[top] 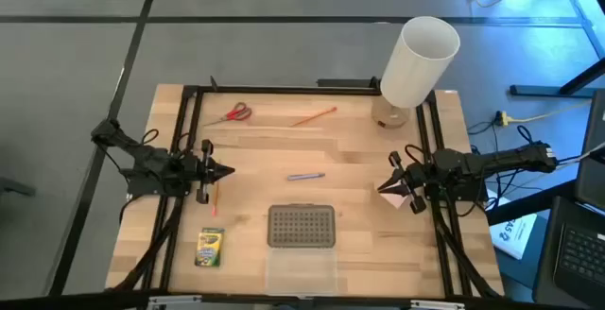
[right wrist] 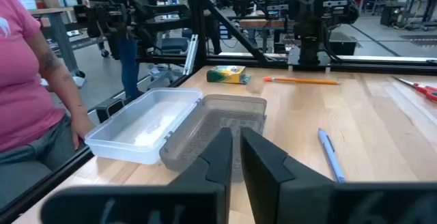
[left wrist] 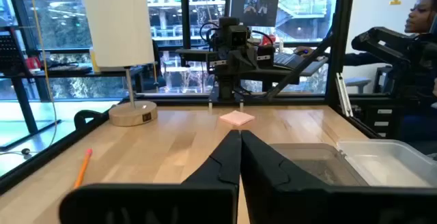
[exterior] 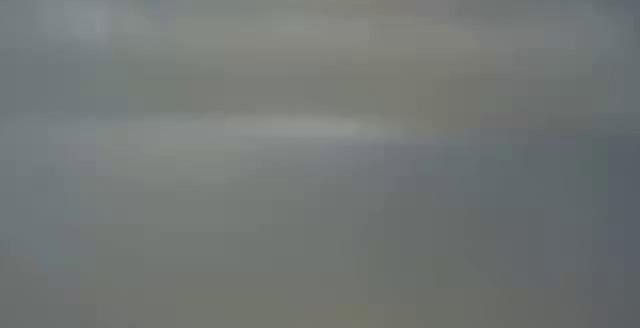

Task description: Pack school essentials

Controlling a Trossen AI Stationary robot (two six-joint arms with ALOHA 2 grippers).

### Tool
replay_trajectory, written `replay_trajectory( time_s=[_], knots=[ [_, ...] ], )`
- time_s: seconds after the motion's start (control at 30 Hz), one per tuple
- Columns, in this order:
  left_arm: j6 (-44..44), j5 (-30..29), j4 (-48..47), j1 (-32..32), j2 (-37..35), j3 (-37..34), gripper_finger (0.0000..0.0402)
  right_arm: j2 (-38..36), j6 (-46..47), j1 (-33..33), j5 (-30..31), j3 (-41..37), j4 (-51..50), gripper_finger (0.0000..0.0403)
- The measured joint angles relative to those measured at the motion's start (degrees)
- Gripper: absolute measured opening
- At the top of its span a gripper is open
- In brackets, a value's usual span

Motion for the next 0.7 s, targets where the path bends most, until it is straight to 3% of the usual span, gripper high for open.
replay_trajectory(
  time_s=[0.7],
  knots=[
    [0.0,0.0,0.0,0.02,-0.01,0.0,0.0,0.02,-1.53,0.02,3.05,0.0,-0.06,0.0035]
  ],
)
